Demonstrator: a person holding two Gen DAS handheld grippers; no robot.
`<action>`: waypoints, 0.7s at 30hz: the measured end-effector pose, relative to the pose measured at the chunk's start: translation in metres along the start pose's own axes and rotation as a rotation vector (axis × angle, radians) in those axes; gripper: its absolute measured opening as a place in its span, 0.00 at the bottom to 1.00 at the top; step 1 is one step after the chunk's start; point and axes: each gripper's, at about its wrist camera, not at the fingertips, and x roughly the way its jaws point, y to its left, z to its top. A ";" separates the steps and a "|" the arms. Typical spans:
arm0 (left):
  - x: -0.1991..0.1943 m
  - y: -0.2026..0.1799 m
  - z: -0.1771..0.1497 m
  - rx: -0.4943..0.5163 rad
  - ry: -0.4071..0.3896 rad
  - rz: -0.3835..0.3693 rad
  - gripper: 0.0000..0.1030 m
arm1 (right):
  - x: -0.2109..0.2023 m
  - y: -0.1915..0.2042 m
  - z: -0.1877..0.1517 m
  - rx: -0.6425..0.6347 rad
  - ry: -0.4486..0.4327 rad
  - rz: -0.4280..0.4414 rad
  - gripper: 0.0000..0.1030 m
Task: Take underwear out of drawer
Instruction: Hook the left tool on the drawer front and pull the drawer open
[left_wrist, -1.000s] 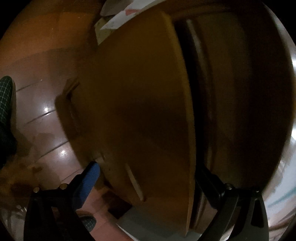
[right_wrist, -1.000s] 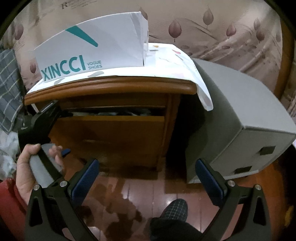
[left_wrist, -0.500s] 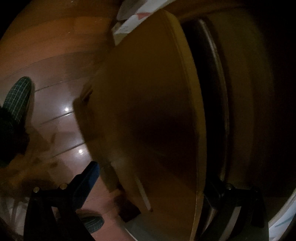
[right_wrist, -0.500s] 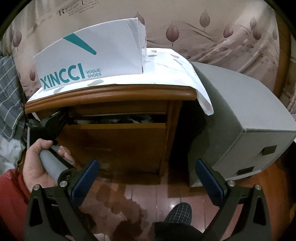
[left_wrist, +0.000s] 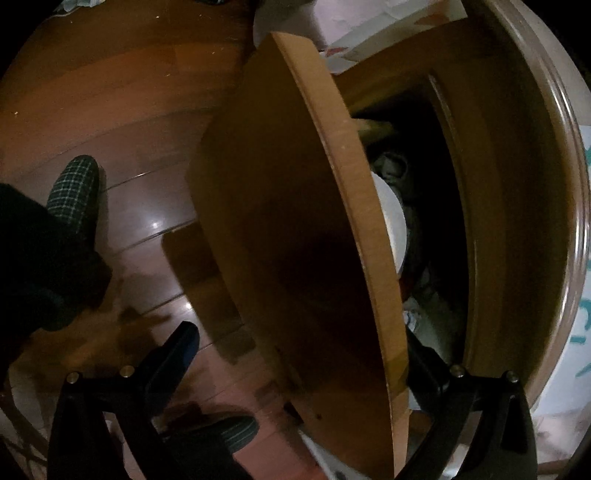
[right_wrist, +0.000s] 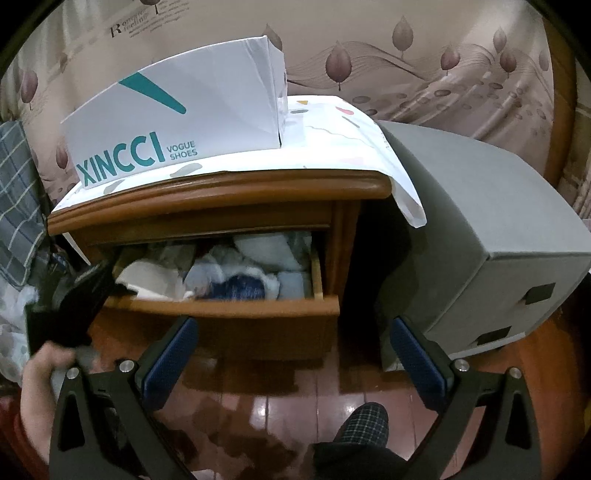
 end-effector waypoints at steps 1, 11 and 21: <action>-0.003 0.002 -0.006 0.008 0.004 0.006 1.00 | 0.000 0.001 0.000 -0.003 -0.001 0.001 1.00; -0.040 0.015 -0.023 0.083 0.009 0.066 1.00 | -0.001 0.000 0.000 0.001 -0.006 -0.004 1.00; -0.063 0.024 -0.029 0.121 0.026 0.119 1.00 | 0.001 0.001 0.002 0.010 0.008 0.002 1.00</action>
